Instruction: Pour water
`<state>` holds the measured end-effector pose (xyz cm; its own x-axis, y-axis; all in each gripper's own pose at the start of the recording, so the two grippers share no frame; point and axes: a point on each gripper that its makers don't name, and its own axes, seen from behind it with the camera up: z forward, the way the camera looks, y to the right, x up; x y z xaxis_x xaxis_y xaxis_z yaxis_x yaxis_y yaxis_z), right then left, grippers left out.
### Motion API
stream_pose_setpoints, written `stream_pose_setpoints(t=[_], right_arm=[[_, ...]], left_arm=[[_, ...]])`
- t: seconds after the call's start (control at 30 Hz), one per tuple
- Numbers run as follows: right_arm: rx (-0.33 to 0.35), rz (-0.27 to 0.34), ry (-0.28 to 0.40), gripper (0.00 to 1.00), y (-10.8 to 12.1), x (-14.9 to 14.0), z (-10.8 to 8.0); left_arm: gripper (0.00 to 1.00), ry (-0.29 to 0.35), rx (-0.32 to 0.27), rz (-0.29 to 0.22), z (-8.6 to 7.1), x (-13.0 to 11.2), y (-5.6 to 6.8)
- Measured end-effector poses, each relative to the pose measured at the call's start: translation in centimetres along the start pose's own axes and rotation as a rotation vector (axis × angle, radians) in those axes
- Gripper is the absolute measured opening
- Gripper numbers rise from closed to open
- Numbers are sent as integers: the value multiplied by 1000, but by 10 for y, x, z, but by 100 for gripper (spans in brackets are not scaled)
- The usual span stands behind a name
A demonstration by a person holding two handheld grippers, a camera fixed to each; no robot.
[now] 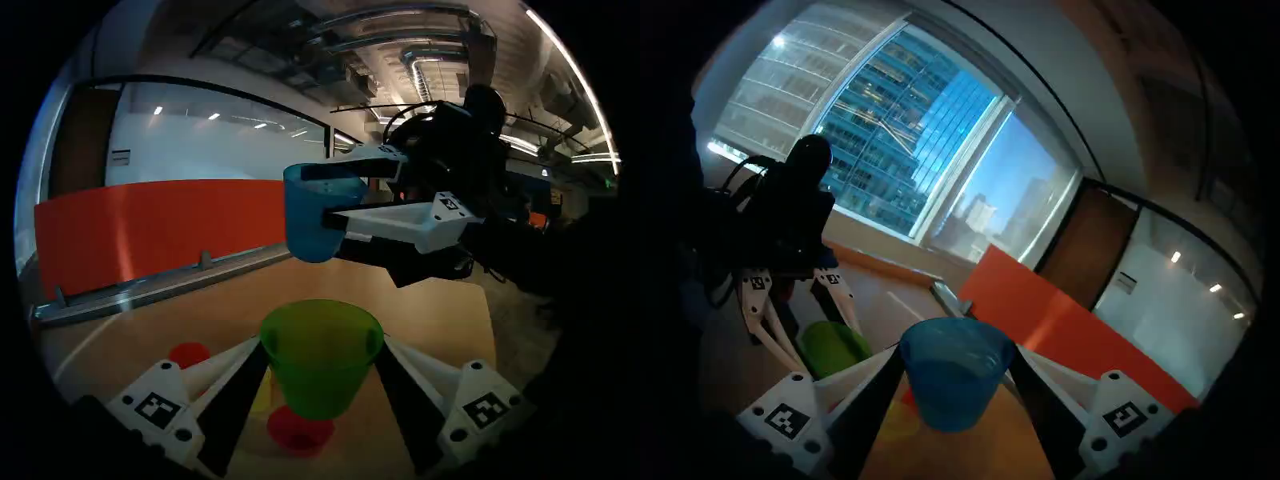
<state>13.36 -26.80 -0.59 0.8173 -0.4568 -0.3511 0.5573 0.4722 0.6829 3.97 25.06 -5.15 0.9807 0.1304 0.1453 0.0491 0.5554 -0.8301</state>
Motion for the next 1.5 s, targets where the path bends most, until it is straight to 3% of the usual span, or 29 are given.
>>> stream_pose_setpoints(t=[0.7, 1.5], right_arm=[[-31, -274, 7, 92, 19, 21, 4], [-39, -491, -16, 92, 26, 30, 7]], left_arm=[[87, 11, -27, 11, 10, 8, 12], [87, 24, -42, 20, 15, 17, 18]])
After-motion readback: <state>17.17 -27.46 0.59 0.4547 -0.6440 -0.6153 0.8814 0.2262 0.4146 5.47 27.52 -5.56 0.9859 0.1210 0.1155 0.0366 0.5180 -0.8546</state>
